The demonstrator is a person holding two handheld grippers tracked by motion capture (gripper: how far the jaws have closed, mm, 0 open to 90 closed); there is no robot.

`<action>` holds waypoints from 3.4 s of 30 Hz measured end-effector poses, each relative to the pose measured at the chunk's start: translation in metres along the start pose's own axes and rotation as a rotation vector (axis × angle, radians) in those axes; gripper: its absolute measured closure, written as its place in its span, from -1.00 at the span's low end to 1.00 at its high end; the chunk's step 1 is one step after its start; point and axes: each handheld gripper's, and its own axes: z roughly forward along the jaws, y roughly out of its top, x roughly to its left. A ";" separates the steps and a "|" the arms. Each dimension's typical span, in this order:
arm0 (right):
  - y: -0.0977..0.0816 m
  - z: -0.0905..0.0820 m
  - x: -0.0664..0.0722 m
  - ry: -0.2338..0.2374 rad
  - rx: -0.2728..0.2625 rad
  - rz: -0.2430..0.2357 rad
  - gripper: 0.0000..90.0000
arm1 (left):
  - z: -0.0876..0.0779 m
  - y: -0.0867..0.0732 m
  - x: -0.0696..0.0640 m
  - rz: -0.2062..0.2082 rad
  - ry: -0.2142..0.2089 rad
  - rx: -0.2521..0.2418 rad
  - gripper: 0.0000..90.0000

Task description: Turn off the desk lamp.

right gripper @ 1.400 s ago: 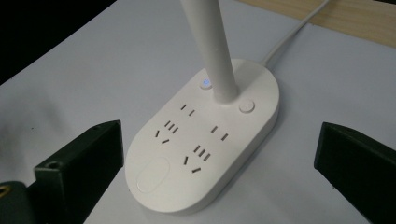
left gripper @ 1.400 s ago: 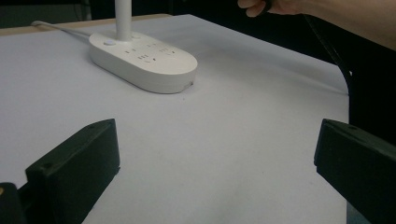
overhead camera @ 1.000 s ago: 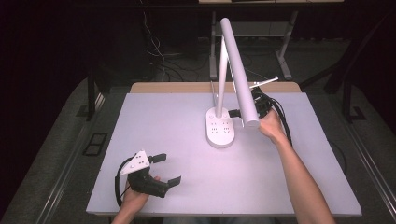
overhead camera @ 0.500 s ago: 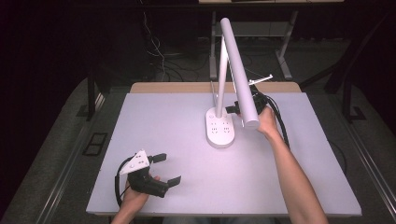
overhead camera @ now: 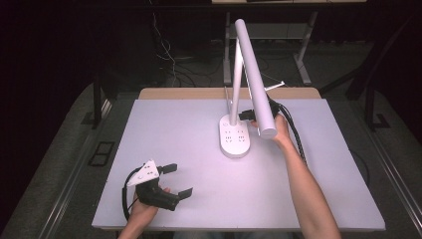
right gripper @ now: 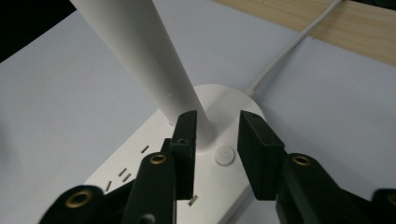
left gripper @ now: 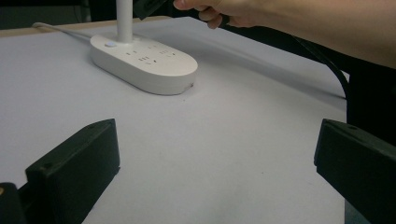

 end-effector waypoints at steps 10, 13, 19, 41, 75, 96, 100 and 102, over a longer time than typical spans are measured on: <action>-0.004 0.016 -0.002 -0.004 0.019 0.023 1.00 | 0.000 0.000 0.000 0.000 0.003 0.004 -1.00; -0.006 0.021 -0.004 -0.018 0.025 0.031 1.00 | 0.000 0.000 0.000 0.000 0.002 0.006 -1.00; -0.009 0.024 -0.004 -0.030 0.022 0.045 1.00 | 0.000 0.000 0.000 -0.002 0.003 0.005 -1.00; -0.014 0.024 0.001 -0.054 -0.013 0.063 1.00 | 0.001 0.000 0.000 -0.002 -0.001 0.006 -1.00; -0.025 0.023 0.004 -0.049 -0.078 0.108 1.00 | 0.001 -0.001 0.000 -0.001 0.000 0.007 -1.00; -0.027 0.020 0.000 -0.049 -0.061 0.091 1.00 | 0.002 0.000 -0.001 0.006 0.002 0.011 -1.00; -0.028 0.022 0.001 -0.034 -0.066 0.092 1.00 | 0.001 0.000 -0.001 0.005 0.003 0.009 -1.00; -0.027 0.022 0.003 -0.038 -0.064 0.091 1.00 | 0.001 0.000 0.000 0.001 0.004 0.006 -1.00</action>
